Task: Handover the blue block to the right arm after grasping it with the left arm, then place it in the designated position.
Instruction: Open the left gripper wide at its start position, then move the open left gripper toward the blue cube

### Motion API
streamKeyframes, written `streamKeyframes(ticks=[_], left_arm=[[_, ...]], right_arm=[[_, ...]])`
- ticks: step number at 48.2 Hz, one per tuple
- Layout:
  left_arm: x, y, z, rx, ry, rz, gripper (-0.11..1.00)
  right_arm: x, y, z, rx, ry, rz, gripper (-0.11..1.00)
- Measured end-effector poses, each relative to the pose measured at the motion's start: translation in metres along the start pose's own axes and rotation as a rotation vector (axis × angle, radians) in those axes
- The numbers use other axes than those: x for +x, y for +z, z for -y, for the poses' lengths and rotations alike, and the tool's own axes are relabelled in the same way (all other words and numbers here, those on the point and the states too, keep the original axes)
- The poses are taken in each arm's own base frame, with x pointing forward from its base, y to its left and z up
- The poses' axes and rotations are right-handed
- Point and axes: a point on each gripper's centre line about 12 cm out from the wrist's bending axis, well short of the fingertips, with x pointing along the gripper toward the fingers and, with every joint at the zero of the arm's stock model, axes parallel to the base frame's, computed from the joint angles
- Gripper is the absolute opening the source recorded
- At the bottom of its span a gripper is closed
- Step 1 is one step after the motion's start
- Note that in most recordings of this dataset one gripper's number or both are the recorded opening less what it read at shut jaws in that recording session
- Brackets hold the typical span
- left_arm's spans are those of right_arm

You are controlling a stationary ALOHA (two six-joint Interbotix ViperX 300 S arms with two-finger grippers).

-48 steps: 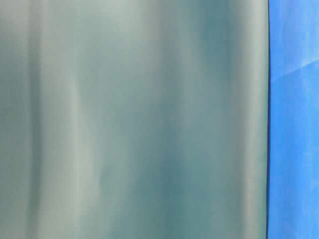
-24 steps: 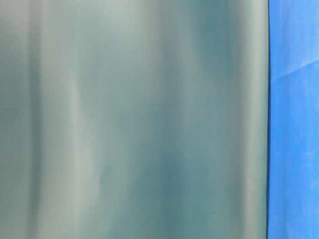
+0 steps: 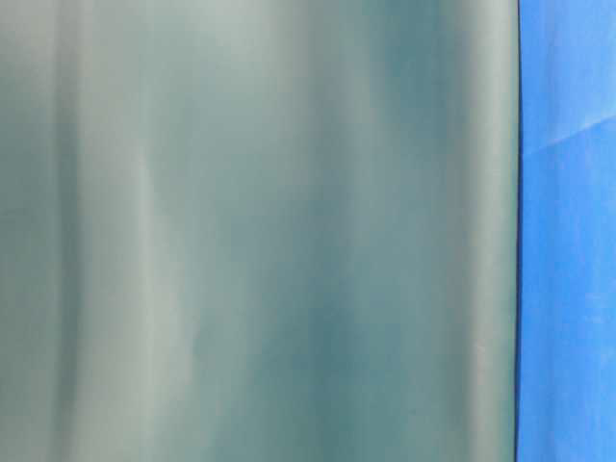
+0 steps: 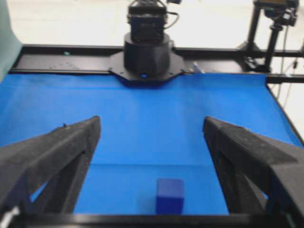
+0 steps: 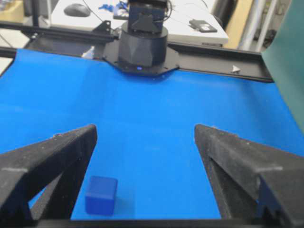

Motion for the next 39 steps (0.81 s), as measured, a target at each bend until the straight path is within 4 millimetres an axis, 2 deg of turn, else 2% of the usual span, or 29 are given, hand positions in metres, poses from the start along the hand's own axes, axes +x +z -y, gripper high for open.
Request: streamKeyframes(ticks=[16,26,39], left_arm=[[0.019,-0.007,0.0,-0.002,0.0,-0.002,0.92],[0.044,-0.008,0.0,-0.002,-0.002,-0.022,0.92],[0.092,-0.006,0.0,-0.003,-0.001,-0.061,0.92]], right_arm=[[0.0,0.0,0.0,0.0,0.0,0.0,0.97],[0.0,0.001,0.0,0.0,0.0,0.002,0.97],[0.0,0.0,0.0,0.0,0.0,-0.003,0.97]])
